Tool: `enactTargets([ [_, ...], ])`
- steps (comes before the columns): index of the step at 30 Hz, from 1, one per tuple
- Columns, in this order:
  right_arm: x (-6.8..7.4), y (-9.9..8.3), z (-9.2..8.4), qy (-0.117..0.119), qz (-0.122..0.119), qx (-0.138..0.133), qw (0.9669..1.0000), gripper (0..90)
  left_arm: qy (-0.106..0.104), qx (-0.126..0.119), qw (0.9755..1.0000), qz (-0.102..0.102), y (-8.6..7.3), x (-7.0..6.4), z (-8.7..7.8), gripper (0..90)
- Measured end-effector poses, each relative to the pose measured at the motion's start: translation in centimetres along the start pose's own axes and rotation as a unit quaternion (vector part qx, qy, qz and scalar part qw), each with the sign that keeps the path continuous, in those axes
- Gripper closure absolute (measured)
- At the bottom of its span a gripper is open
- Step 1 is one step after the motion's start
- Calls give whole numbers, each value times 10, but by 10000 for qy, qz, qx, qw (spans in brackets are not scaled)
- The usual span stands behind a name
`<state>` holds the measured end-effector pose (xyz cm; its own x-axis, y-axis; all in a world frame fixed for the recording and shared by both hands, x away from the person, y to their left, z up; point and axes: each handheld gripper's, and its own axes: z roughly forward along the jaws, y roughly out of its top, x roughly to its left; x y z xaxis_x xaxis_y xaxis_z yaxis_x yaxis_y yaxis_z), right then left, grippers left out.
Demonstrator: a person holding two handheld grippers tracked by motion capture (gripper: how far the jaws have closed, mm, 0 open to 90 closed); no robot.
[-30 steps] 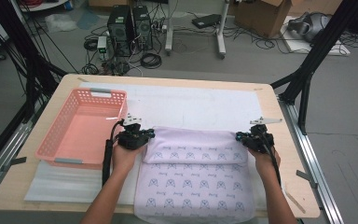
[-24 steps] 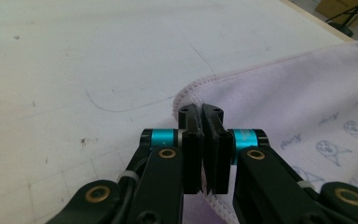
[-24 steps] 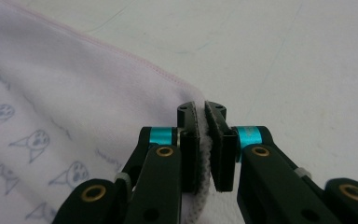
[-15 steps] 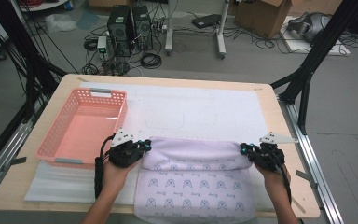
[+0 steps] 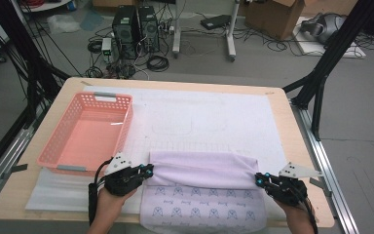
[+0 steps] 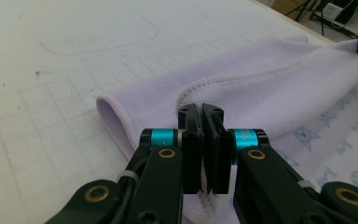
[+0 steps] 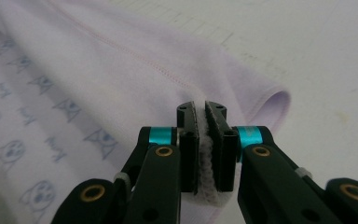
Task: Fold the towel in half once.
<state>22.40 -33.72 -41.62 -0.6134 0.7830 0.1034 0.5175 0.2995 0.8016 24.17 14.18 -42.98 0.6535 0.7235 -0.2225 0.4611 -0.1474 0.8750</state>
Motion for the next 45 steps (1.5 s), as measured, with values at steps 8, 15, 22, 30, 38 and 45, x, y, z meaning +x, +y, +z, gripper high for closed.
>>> enactTargets([
  [8, 8, -13, 0, 130, -120, 378, 9991, 761, 91, 173, 9998, -50, -8, 2, -1, 705],
  [15, -13, 6, -13, -490, 28, -481, 9976, 626, 308, -42, 9995, -101, -2, 10, 3, 539],
  [22, -33, 17, 44, -718, 227, 194, 9970, 578, 369, -38, 9992, -130, 4, 15, 20, 539],
  [30, -58, 23, 64, -1782, 292, 350, 9829, 645, 432, 19, 9989, -206, 4, 20, 26, 491],
  [38, -50, 23, 40, -937, 480, -120, 9944, 525, 614, 139, 9976, -296, 4, 28, 28, 456],
  [45, -34, 9, 24, -685, 356, 6, 9970, 509, 552, 355, 9973, -338, 10, 30, 44, 471],
])
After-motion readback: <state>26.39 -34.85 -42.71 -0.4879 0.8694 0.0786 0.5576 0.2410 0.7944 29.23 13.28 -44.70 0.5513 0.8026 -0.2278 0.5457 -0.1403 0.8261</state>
